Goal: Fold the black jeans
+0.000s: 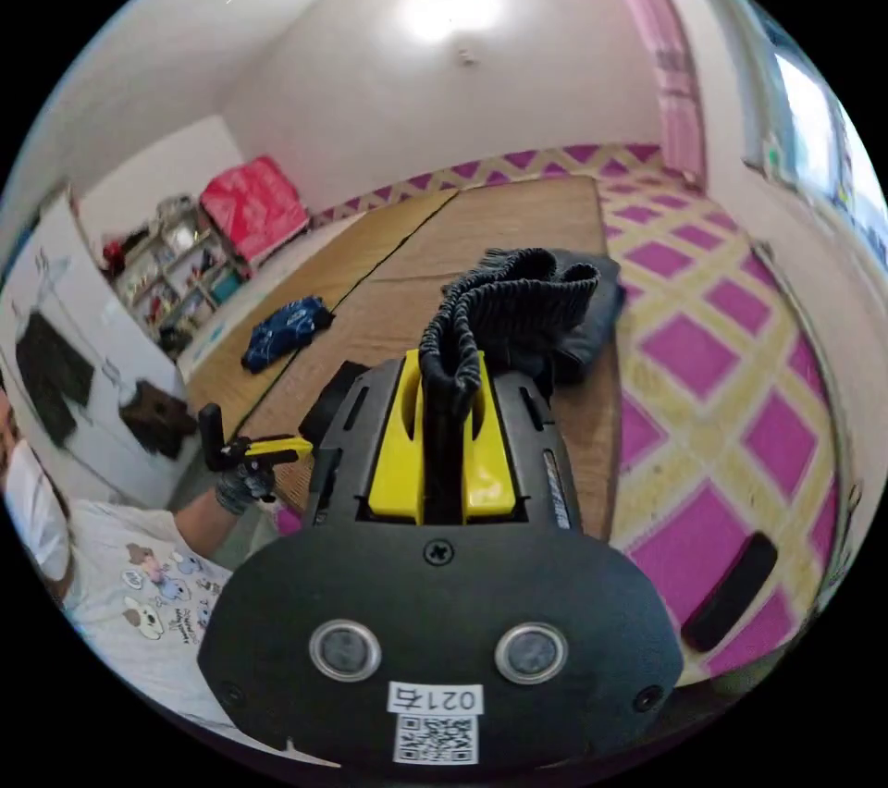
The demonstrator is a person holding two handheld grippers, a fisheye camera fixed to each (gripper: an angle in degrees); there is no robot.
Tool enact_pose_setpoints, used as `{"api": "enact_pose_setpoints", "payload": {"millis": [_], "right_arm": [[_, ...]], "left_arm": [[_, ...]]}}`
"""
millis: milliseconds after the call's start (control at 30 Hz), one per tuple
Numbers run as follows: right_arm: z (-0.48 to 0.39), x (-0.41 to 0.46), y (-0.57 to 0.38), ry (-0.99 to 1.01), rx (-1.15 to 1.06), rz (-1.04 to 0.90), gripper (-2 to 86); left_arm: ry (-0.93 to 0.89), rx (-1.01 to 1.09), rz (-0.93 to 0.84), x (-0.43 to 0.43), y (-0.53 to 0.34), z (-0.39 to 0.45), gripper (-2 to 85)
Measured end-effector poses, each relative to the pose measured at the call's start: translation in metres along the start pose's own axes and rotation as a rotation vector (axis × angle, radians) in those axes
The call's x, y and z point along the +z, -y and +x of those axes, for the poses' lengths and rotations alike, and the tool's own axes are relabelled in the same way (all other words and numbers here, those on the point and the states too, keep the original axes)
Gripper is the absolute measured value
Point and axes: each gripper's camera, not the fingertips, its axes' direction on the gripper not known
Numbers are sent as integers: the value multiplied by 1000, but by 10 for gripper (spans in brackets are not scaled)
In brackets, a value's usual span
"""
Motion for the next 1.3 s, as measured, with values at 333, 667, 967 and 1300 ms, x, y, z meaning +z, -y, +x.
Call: {"api": "enact_pose_setpoints", "payload": {"millis": [333, 667, 967, 1300], "right_arm": [[-210, 287, -16, 17, -347, -406, 54], [-253, 316, -29, -97, -409, -349, 68], [-121, 202, -46, 274, -159, -317, 83], [-34, 177, -154, 52, -107, -379, 48]], "left_arm": [[60, -89, 43, -73, -51, -49, -10], [68, -169, 156, -109, -57, -88, -9], [124, 0, 113, -91, 19, -84, 18], [231, -136, -106, -38, 18, -163, -7]]}}
